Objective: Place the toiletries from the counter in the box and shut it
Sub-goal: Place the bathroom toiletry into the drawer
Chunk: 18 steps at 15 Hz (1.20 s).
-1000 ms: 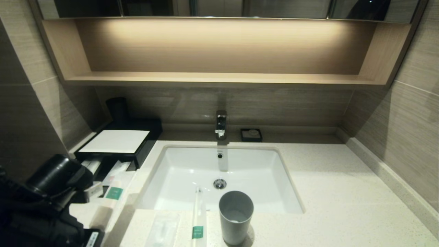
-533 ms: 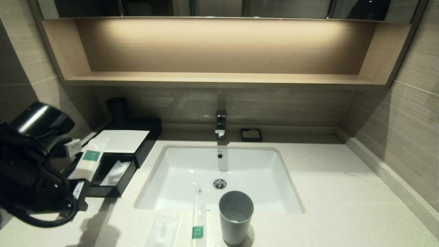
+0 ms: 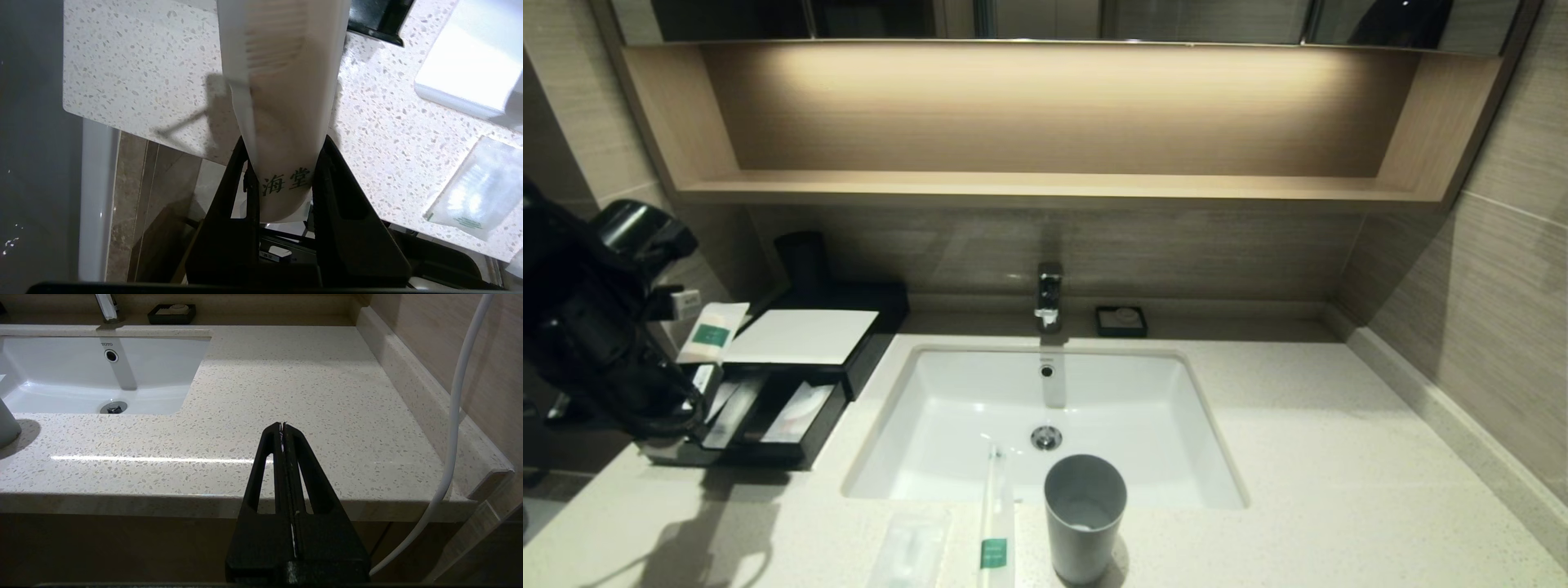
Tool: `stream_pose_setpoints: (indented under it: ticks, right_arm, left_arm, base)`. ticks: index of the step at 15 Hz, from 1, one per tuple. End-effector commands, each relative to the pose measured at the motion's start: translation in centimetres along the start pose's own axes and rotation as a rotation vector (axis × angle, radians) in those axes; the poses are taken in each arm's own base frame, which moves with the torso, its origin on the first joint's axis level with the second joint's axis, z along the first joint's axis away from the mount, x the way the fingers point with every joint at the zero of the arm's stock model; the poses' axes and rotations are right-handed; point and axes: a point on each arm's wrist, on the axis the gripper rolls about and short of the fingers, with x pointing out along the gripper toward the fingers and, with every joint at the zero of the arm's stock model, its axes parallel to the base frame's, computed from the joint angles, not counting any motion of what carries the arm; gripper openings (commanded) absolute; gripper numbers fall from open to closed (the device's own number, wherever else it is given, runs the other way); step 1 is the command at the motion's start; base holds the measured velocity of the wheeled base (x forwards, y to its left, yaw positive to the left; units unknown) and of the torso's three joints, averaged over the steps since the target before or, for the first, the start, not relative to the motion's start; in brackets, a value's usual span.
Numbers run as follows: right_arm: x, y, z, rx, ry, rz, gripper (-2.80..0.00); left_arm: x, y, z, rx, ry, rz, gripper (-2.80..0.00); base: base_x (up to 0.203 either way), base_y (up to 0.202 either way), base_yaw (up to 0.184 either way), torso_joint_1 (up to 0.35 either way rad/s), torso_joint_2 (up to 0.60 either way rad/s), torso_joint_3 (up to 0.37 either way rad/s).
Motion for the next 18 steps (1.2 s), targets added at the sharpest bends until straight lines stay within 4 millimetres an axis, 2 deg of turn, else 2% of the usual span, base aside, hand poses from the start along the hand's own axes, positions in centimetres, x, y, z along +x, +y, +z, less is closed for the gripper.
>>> stream_pose_setpoints:
  ticks: [1,5,9,12,18]
  right_arm:
    - [0.0,0.0,0.0,0.000,0.001,0.000,-2.80]
    - [0.0,0.0,0.0,0.000,0.001,0.000,-2.80]
    - [0.0,0.0,0.0,0.000,0.001,0.000,-2.80]
    - [0.0,0.0,0.0,0.000,0.001,0.000,-2.80]
    - [0.0,0.0,0.0,0.000,0.001,0.000,-2.80]
  left_arm:
    - [1.9,0.8,1.4,-0.005,0.050,0.021,-2.80]
    - [2.8,1.8,2.3,0.036,0.095,0.033,-2.80]
    - [2.1,2.9,3.7,0.046,0.114,0.042,-2.80]
    - [1.6,3.7,3.7,0.090,0.210,0.041,-2.80]
    - [3.7,3.9,5.2,0.104,0.309,0.035,-2.80]
  base:
    - [0.000,0.000,0.000,0.000,0.00,0.000]
    - [0.000,0.000,0.000,0.000,0.00,0.000]
    - [0.000,0.000,0.000,0.000,0.00,0.000]
    - [0.000,0.000,0.000,0.000,0.00,0.000]
    - [0.000,0.000,0.000,0.000,0.00,0.000]
